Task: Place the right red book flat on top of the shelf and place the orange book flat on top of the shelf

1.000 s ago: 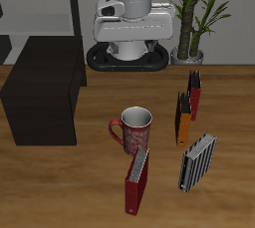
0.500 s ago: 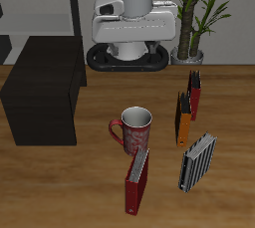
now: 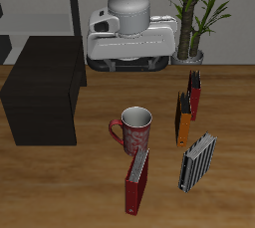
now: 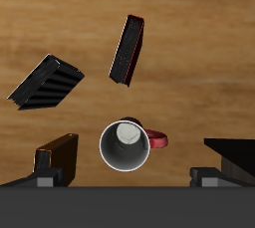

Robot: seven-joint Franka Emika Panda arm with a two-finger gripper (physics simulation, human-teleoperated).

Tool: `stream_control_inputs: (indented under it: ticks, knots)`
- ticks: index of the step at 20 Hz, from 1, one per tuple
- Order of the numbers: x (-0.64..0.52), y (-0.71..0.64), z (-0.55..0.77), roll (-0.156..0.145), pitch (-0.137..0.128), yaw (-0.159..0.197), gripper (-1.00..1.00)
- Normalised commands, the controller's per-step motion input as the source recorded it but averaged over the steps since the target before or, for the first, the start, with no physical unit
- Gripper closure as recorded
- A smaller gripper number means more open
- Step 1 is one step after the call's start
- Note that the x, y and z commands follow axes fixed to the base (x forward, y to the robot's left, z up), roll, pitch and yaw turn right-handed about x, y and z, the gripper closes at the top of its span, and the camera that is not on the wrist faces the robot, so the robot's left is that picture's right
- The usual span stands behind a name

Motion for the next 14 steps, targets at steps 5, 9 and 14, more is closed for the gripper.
stream_control_inputs:
  ticks: [5,9,14]
  knots:
    - [0.35,0.04,-0.07,-0.013,-0.027,0.042,-1.0]
    - [0.42,-0.02,-0.05,-0.038,-0.044,-0.041,-1.0]
    - [0.26,-0.05,-0.07,-0.03,-0.017,-0.045,-1.0]
